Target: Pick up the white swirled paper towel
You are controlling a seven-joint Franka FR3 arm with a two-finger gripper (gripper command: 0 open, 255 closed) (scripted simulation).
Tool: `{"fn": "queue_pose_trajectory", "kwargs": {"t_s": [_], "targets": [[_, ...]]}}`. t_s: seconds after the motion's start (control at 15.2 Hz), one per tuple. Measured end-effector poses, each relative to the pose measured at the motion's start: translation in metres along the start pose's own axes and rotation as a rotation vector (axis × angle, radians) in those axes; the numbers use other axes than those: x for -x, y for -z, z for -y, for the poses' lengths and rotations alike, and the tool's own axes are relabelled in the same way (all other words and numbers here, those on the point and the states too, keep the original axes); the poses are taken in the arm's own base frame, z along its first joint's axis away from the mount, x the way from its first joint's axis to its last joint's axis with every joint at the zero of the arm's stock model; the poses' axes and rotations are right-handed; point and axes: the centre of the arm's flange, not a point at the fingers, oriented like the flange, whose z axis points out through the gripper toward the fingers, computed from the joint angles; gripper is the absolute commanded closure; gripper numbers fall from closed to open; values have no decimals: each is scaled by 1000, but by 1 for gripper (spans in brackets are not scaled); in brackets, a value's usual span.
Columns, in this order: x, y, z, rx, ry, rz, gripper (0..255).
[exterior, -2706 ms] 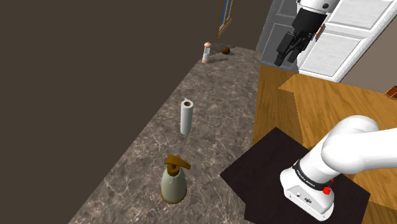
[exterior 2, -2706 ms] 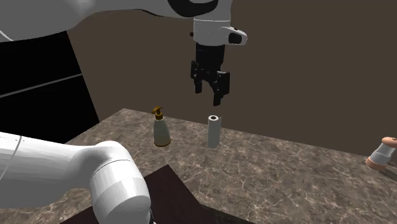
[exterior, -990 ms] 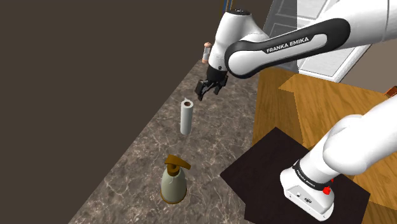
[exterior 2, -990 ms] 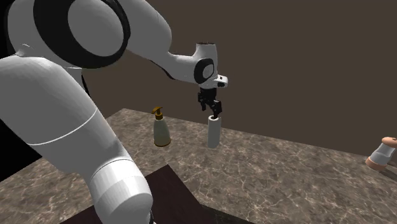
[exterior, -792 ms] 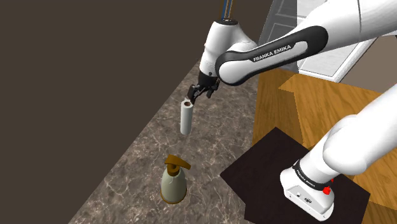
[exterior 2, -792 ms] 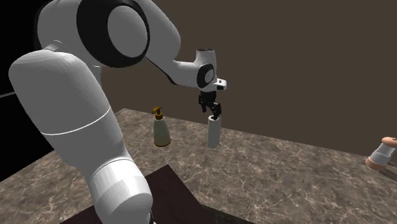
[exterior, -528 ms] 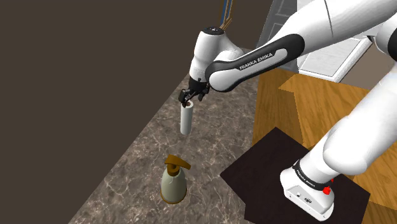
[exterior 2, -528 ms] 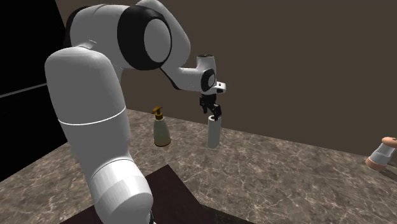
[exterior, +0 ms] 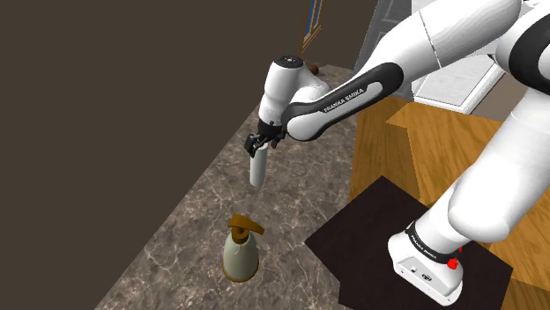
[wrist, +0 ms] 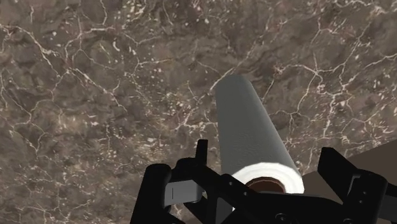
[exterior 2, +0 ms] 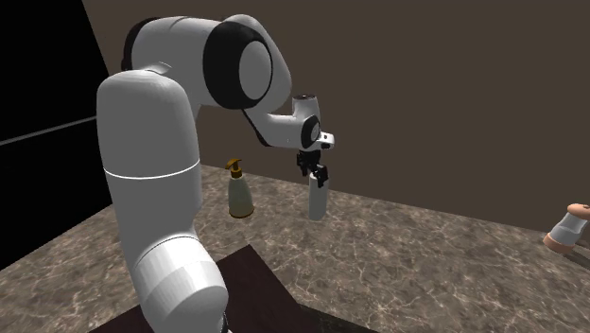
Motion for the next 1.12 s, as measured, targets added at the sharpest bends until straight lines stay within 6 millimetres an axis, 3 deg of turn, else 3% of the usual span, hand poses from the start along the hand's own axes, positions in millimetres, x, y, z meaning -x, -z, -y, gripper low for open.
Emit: {"fn": "queue_pose_trajectory", "kwargs": {"t_s": [0.07,0.73,1.12], "targets": [[0,-2,0,0,0,0,255],[0,-3,-1,-1,0,-2,255],[-3,22,0,0,0,-1,255]]}}
